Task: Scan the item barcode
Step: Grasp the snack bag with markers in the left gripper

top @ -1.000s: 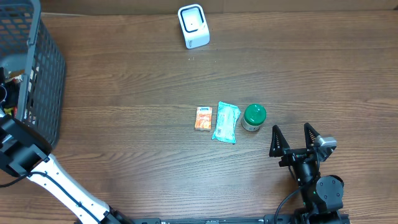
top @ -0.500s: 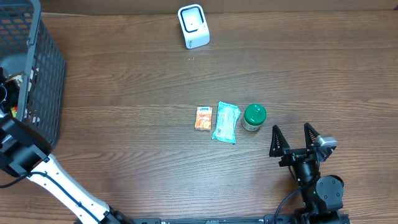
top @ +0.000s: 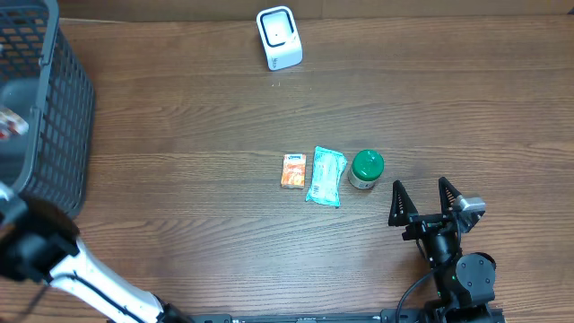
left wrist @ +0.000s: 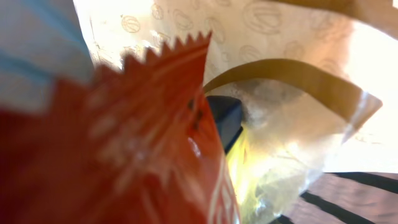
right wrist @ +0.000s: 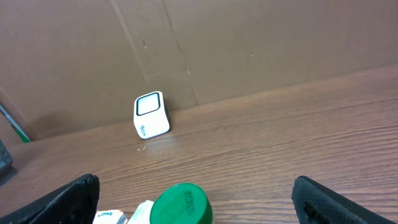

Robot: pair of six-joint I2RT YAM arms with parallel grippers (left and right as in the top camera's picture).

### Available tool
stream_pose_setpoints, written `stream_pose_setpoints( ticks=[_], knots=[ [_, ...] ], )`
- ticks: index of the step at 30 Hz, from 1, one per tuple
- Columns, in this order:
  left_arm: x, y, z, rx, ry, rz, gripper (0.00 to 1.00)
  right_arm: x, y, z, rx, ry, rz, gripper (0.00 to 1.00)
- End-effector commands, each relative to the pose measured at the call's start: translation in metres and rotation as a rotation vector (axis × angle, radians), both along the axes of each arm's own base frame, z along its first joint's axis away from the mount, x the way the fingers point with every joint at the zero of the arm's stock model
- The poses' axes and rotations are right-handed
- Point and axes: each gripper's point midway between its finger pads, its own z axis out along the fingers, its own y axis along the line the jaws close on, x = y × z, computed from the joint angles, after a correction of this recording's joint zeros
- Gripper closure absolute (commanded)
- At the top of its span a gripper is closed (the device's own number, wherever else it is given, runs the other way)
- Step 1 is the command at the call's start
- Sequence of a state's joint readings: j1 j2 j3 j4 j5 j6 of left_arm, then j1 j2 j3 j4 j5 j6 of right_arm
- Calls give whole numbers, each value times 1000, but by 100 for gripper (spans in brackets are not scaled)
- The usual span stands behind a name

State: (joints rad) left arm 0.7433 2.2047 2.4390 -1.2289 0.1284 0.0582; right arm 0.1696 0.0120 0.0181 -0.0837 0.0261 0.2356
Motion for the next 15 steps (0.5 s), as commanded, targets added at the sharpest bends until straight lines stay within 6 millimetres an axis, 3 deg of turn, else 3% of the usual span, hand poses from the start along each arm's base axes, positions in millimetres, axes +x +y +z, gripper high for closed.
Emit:
stream_pose_setpoints(
  ticks=[1,6,8,9,15],
  knots=[
    [-25,-31,114,93,-214,56,94,0,-3,-2,-3,-2,-13,0],
    [-48,-79,172,93,-327,37,93,0,-3,-2,-3,-2,-13,0],
    [-47,-126,190,35,-375,-77,90,0,-3,-2,-3,-2,-13,0],
    [-47,-152,191,-9,-377,-137,89,0,-3,-2,-3,-2,-13,0],
    [-44,-236,161,-109,-220,-300,90,0,-3,-2,-3,-2,-13,0]
  ],
)
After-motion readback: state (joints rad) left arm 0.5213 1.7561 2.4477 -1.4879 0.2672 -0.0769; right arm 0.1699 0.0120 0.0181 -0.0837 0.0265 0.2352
